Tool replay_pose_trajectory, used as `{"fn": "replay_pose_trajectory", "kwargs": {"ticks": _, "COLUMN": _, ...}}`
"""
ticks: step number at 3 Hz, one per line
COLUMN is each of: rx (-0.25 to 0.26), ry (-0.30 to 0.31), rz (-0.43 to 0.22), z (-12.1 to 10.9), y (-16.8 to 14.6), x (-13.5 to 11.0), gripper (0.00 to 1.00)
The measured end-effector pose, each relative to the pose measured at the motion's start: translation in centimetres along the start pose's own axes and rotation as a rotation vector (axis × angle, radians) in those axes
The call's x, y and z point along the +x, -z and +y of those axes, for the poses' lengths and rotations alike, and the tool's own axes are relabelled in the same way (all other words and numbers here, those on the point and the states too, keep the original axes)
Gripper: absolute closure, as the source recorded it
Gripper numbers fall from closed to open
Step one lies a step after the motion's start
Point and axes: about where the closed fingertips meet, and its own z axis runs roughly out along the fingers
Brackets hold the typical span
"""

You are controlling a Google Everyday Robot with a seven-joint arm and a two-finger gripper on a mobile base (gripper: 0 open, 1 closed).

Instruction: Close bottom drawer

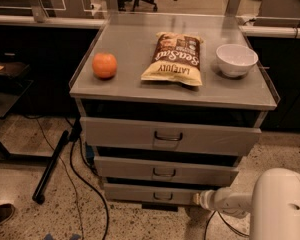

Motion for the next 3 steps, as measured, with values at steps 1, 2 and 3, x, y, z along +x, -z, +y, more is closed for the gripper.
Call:
{"fn": "replay_pose_trajectory", "kwargs": {"ticks": 1, "rx": 0.015, "ry": -0.005, "rz": -0.016, "z": -0.65, "y": -0.48, "x": -0.64, "gripper": 1.00}}
{"fn": "replay_pose_trajectory", "kwargs": {"ticks": 2, "rx": 0.015, "ry": -0.006, "rz": -0.016, "z": -0.65, "y": -0.48, "x": -0.64, "gripper": 1.00}}
{"fn": "replay_pose_trajectory", "kwargs": {"ticks": 3, "rx": -0.011, "ry": -0.021, "rz": 0.020, "z": -0.58, "y": 0.41, "x": 0.14, "gripper": 1.00}}
